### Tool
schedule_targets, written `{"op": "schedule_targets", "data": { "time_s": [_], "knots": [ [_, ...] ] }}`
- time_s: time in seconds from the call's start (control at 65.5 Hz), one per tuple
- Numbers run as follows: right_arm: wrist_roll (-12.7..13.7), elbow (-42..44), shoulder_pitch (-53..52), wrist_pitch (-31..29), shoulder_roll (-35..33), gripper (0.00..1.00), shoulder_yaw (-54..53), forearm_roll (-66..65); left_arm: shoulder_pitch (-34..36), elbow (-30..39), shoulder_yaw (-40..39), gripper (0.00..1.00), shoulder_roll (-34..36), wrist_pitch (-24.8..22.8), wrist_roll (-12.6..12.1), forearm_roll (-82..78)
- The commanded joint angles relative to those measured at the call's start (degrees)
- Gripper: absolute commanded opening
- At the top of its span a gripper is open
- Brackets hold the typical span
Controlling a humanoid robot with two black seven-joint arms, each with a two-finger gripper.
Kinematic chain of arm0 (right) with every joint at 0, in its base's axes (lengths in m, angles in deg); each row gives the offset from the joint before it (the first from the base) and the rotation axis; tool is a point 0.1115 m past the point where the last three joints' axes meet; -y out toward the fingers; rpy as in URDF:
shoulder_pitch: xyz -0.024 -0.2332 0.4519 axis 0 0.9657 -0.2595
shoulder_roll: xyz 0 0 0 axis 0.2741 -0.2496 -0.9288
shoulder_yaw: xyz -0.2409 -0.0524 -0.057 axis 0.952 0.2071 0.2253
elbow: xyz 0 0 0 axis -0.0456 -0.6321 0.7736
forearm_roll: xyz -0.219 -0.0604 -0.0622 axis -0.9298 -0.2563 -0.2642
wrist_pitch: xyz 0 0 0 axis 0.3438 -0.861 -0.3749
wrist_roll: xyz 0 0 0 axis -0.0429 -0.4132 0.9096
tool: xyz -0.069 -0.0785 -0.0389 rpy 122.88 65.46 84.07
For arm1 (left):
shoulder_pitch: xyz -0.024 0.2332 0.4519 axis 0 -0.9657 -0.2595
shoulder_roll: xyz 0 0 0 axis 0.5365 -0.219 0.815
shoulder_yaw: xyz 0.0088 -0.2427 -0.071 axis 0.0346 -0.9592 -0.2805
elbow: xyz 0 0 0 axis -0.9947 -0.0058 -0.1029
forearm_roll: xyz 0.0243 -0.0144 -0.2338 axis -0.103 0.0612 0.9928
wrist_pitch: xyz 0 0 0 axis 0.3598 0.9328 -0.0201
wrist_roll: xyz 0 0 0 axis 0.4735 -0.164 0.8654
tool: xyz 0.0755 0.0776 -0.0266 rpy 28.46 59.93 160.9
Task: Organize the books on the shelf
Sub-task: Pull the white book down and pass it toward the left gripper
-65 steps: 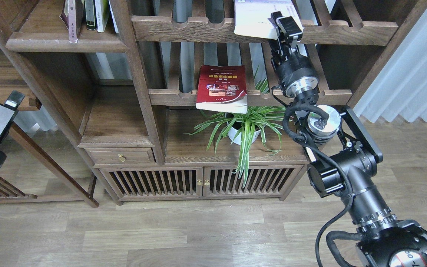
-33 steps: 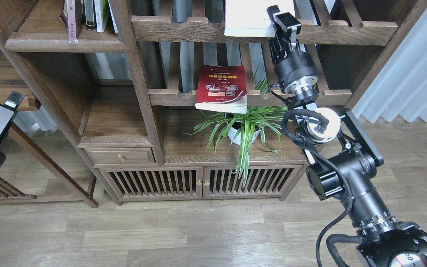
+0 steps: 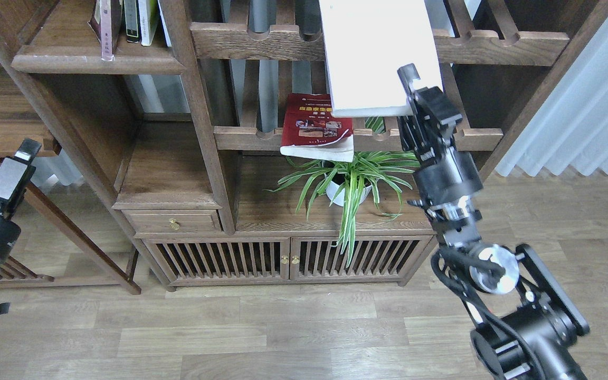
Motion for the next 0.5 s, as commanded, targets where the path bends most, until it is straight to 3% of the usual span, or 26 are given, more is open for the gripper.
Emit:
{"op": "schedule_targets", "data": {
  "time_s": [0.0,0.214,0.229,0.275,0.489],
  "knots": [
    [1.76,-0.01,5.82,-0.61,0.55,0.05,-0.94,0.02,0.01,-0.02,2.65,0.99,-2.06,0.00,-0.27,0.77],
    [3.87,0.17,13.56,-0.61,1.34,0.06,-4.02,0.37,-0.17,0.51,7.04,0.99,-5.31,0.00,0.35,1.20],
    [6.66,0.34,16.44,-0.61,2.47,0.06,-3.85,0.55,-0.08,0.59,11.57,0.99,-5.93,0.00,0.52,2.60],
    [8.61,0.35,17.87,-0.61,3.53,0.06,-3.58,0.55,0.10,1.03,14.59,0.99,-6.37,0.00,0.52,4.71],
    [12.31,2.10,20.86,-0.61,6.70,0.06,-1.47,0.72,0.45,2.00,24.09,0.99,-10.23,0.00,0.52,10.96]
  ]
}}
